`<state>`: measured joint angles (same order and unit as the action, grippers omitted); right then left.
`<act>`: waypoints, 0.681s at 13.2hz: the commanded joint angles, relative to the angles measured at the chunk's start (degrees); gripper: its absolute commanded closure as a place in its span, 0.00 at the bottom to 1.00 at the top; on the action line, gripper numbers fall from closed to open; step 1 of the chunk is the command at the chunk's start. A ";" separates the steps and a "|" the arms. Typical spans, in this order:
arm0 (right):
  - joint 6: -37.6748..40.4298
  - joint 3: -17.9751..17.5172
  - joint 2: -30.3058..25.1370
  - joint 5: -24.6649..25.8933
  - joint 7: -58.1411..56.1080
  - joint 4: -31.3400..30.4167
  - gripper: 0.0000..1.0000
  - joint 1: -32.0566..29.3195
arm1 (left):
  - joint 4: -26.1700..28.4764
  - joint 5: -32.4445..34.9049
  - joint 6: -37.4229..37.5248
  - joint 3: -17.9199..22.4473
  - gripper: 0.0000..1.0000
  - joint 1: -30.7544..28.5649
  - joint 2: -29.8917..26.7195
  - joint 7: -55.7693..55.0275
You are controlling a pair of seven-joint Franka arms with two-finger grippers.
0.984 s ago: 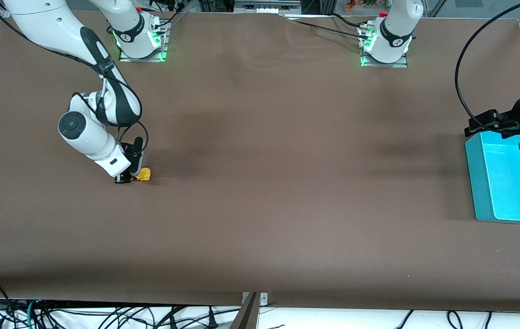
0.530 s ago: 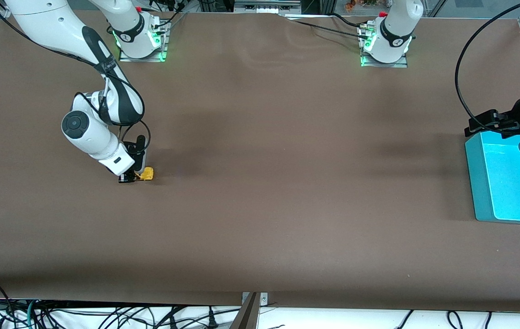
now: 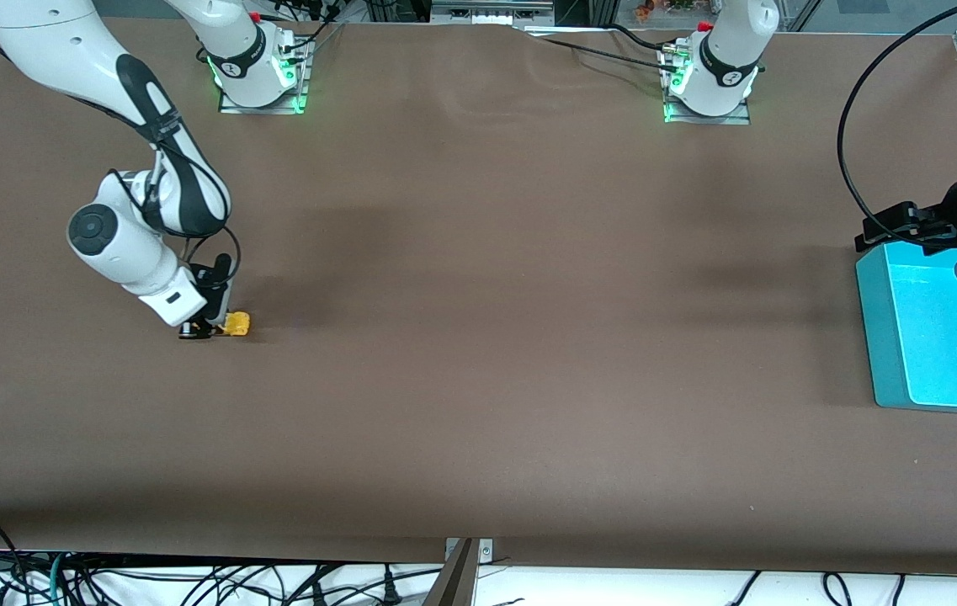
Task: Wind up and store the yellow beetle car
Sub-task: 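Drag the car backward along the table with the right gripper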
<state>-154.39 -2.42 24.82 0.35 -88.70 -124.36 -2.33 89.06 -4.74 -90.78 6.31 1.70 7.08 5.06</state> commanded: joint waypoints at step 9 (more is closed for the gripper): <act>-2.05 -0.56 4.18 0.53 -17.19 -0.97 0.83 -12.33 | -0.20 1.13 0.08 -0.25 0.00 -0.30 -0.23 1.18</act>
<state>-155.24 -2.51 25.01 0.34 -101.59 -124.32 -11.08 89.06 -4.74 -90.78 6.31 1.70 7.08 5.06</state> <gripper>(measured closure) 0.586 0.000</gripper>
